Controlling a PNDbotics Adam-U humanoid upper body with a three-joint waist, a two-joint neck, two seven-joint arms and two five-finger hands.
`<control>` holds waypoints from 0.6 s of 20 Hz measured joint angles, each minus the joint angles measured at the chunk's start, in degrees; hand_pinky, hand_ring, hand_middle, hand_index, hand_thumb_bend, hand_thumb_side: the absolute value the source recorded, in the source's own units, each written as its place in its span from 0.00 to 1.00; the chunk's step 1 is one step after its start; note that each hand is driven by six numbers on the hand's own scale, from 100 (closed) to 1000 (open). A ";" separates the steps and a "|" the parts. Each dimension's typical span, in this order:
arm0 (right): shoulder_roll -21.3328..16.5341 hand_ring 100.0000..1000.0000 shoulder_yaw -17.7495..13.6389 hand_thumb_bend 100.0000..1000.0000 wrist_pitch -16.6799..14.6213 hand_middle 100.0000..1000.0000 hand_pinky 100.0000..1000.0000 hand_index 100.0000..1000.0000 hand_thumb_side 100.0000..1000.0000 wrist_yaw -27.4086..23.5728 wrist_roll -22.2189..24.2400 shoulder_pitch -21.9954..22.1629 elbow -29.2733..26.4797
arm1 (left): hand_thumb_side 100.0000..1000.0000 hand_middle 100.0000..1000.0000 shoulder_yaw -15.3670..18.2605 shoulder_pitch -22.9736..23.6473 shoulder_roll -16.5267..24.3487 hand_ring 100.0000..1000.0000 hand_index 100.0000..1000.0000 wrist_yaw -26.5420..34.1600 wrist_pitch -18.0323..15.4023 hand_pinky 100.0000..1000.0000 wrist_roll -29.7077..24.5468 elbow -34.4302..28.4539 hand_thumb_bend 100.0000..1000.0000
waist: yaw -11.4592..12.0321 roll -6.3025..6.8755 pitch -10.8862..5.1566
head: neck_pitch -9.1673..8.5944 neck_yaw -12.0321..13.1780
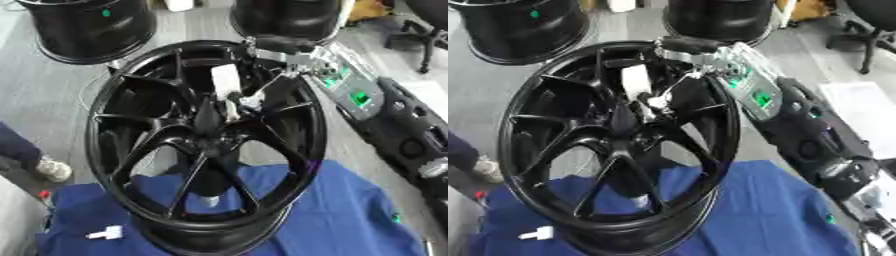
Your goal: Pull the pin out of the wheel hub.
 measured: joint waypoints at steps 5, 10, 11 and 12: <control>-1.61 0.26 -1.25 0.00 2.73 0.33 0.07 0.45 0.24 -6.83 -0.34 -1.13 -0.13 | 1.00 0.55 0.00 0.00 0.00 0.35 0.78 0.00 0.21 0.54 0.02 0.01 0.17 | -0.10 -0.22 -0.19 | 0.00 0.00; -5.76 0.26 -4.09 0.00 5.79 0.33 0.07 0.45 0.24 -15.25 -1.41 -2.66 -1.39 | 1.00 0.55 0.02 0.06 0.02 0.35 0.78 0.00 0.52 0.54 0.19 0.02 0.17 | -0.47 -0.59 -0.74 | 0.00 0.23; -6.83 0.26 -4.82 0.00 6.42 0.33 0.07 0.45 0.24 -17.27 -1.87 -2.87 -1.55 | 1.00 0.55 0.03 0.11 0.03 0.35 0.78 0.00 0.59 0.54 0.24 0.02 0.17 | -0.60 -0.71 -0.90 | 0.00 0.35; -8.04 0.26 -5.69 0.00 7.04 0.33 0.07 0.45 0.23 -19.35 -2.49 -2.93 -1.77 | 1.00 0.55 0.05 0.16 0.05 0.35 0.77 0.00 0.66 0.54 0.31 0.02 0.17 | -0.73 -0.81 -1.08 | 0.00 0.51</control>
